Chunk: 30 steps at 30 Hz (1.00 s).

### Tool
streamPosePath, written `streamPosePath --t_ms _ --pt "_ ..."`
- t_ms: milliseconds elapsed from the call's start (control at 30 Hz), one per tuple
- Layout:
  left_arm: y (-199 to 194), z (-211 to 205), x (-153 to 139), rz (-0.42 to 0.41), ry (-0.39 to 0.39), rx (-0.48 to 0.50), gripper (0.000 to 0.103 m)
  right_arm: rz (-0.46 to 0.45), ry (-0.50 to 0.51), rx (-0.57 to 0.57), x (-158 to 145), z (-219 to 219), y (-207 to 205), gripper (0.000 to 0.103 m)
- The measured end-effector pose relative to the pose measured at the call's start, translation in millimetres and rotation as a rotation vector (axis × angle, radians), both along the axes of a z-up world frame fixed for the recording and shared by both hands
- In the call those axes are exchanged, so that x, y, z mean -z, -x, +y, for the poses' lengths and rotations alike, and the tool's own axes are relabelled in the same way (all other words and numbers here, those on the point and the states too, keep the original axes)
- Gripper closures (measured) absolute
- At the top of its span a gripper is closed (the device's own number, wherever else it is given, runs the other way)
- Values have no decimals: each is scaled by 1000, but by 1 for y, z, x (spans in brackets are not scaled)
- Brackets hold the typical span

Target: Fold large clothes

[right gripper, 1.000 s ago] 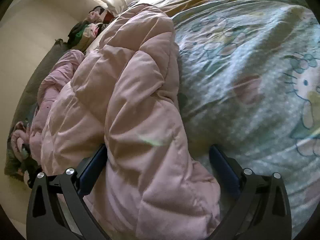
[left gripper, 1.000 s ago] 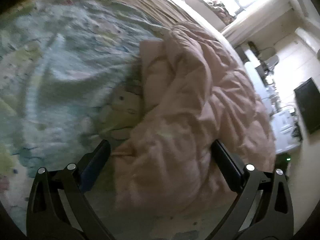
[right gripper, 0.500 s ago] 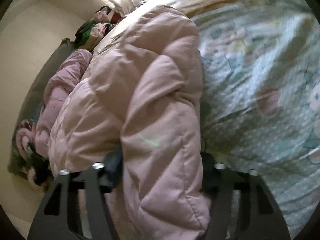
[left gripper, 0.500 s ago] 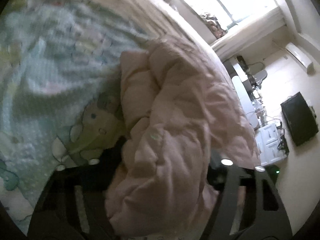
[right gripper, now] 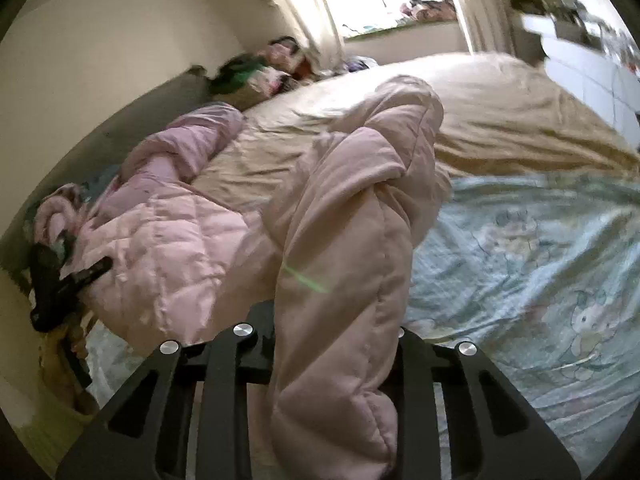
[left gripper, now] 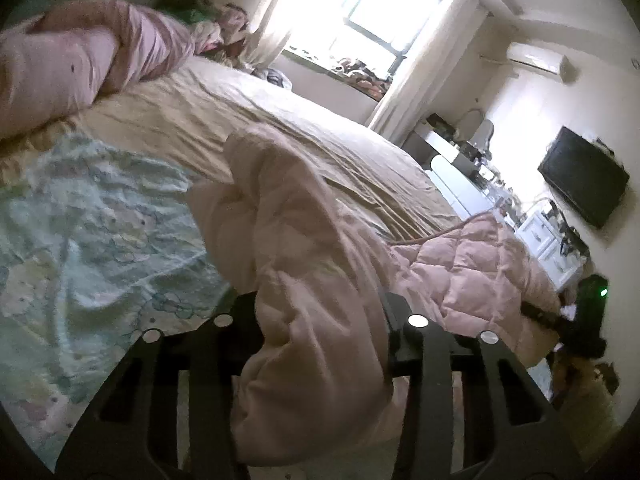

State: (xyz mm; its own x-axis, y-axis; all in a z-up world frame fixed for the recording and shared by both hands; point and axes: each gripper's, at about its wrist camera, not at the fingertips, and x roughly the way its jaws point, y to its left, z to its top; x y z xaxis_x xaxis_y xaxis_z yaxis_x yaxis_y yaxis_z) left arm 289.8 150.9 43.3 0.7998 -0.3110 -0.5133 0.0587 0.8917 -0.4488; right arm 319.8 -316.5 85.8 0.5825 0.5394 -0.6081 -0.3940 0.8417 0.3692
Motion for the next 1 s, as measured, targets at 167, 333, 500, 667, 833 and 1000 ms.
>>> streamPosePath --t_ms 167,333,500,667,833,1000 --pt "29 4 -3 5 -33 -1 72 -63 -12 -30 -23 4 34 80" --pt "59 -1 -3 12 -56 8 72 -66 -19 -37 -20 -5 65 80" --pt "81 -9 -5 8 -81 18 72 -54 -50 -21 -16 -19 89 80" --pt "98 -13 -1 18 -103 17 72 -52 -64 -14 -8 -30 105 80" --pt "110 -15 5 33 -129 10 72 -39 -82 1 1 -39 114 80" --pt "117 -13 12 47 -154 -8 72 -27 -82 21 7 -44 115 80"
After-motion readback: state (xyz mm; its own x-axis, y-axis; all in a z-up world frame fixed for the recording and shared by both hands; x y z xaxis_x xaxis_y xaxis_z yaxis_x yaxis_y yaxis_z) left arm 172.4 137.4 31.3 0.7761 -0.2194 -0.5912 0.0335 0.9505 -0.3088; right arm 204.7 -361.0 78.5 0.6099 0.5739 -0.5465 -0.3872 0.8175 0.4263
